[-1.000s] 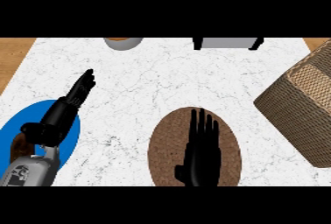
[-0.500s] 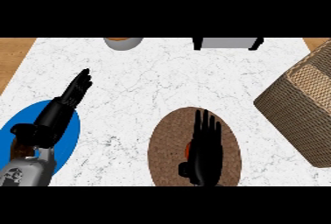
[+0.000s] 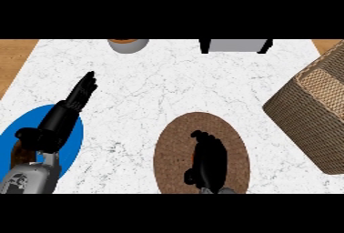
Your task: Pick the tomato from the placemat and place it in the basket
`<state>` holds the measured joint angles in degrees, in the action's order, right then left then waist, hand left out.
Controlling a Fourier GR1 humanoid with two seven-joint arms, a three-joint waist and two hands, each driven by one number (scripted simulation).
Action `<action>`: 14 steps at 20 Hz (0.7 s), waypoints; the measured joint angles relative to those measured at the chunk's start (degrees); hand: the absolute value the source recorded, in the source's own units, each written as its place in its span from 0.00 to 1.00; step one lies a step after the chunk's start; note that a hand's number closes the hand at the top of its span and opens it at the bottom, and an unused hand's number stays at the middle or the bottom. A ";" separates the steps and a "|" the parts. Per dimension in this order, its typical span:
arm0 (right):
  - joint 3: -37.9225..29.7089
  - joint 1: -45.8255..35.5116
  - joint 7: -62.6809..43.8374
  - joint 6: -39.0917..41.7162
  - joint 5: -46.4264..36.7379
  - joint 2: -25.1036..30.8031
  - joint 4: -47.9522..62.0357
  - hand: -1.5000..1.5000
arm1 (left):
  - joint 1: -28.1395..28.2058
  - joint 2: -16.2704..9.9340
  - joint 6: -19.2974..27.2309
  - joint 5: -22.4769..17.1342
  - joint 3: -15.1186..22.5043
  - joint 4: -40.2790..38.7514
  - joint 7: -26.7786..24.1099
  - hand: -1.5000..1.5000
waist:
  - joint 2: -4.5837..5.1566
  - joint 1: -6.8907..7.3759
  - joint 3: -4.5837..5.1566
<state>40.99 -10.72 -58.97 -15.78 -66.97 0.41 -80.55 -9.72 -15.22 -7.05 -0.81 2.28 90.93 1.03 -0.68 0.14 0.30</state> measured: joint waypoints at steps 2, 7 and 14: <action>0.16 -0.78 0.11 -0.42 0.62 0.20 0.83 1.00 | -0.66 -0.05 -0.59 0.02 -0.65 -1.15 -0.38 0.50 | -0.19 -0.10 0.12; 1.54 -3.16 -0.59 1.35 -0.27 0.49 2.06 1.00 | -0.80 0.18 -1.35 0.10 -1.50 -1.72 -0.83 0.50 | -0.31 -0.16 0.21; 0.28 -7.03 -0.44 3.27 -2.62 0.08 5.39 1.00 | -0.24 1.26 -1.18 1.11 -1.25 -0.83 -0.45 0.50 | -0.23 0.03 0.08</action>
<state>41.27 -17.75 -59.41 -12.51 -69.59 0.49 -75.16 -9.96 -13.96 -8.23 0.30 1.03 90.10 0.58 -0.91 0.17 0.39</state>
